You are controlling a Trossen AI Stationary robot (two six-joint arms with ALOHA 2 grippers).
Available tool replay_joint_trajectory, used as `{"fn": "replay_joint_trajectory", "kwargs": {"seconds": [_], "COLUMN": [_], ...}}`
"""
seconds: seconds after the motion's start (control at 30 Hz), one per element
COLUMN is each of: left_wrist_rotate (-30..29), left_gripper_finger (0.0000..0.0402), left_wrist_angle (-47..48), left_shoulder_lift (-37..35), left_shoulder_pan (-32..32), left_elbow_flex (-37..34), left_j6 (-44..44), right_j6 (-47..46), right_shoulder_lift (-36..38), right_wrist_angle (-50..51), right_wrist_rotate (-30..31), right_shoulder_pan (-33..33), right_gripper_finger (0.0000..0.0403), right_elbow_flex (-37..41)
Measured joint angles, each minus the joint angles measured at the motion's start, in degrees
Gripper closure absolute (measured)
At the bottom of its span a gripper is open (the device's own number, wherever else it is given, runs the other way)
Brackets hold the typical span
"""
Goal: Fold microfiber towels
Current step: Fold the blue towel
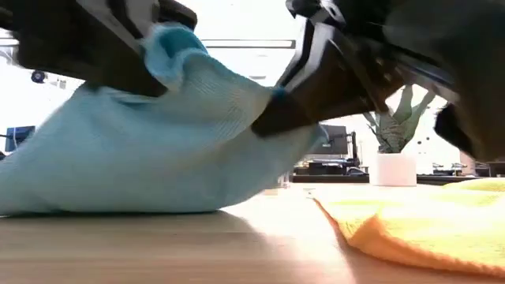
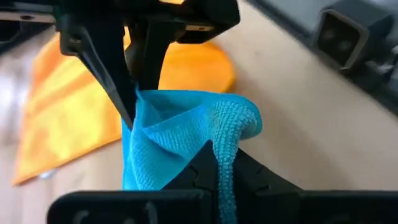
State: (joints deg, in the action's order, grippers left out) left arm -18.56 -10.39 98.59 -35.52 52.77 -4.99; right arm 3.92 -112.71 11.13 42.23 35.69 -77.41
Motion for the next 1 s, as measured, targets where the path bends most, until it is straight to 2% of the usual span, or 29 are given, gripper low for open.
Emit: {"fn": "replay_joint_trajectory", "kwargs": {"seconds": [0.23, 0.47, 0.73, 0.87, 1.0], "left_wrist_rotate": [-3.1, -6.0, -6.5, -6.0, -4.8], "left_gripper_finger": [0.0401, 0.0401, 0.0401, 0.0401, 0.0401], "left_wrist_angle": [5.1, 6.5, 8.0, 7.5, 7.4], "left_shoulder_lift": [-4.1, -7.4, -6.9, -5.8, -5.7], "left_shoulder_pan": [4.7, 9.0, 10.0, 8.6, 5.5], "left_elbow_flex": [-0.1, -0.1, -1.6, -3.0, -3.6], "left_j6": [-12.5, -28.9, -27.9, -23.9, -19.8], "right_j6": [0.0, -0.4, -7.4, -10.2, -11.4], "right_shoulder_lift": [6.9, 12.7, 12.6, 9.6, 5.9], "right_wrist_angle": [9.0, 16.9, 22.8, 22.0, 17.4], "right_wrist_rotate": [3.0, 5.8, 5.3, 3.0, -1.9], "right_shoulder_pan": [-3.2, -5.8, -5.3, -3.6, -1.7], "right_gripper_finger": [0.0394, 0.0394, 0.0394, 0.0394, 0.0394], "right_elbow_flex": [-0.1, -0.1, 0.3, 0.4, -0.1]}}
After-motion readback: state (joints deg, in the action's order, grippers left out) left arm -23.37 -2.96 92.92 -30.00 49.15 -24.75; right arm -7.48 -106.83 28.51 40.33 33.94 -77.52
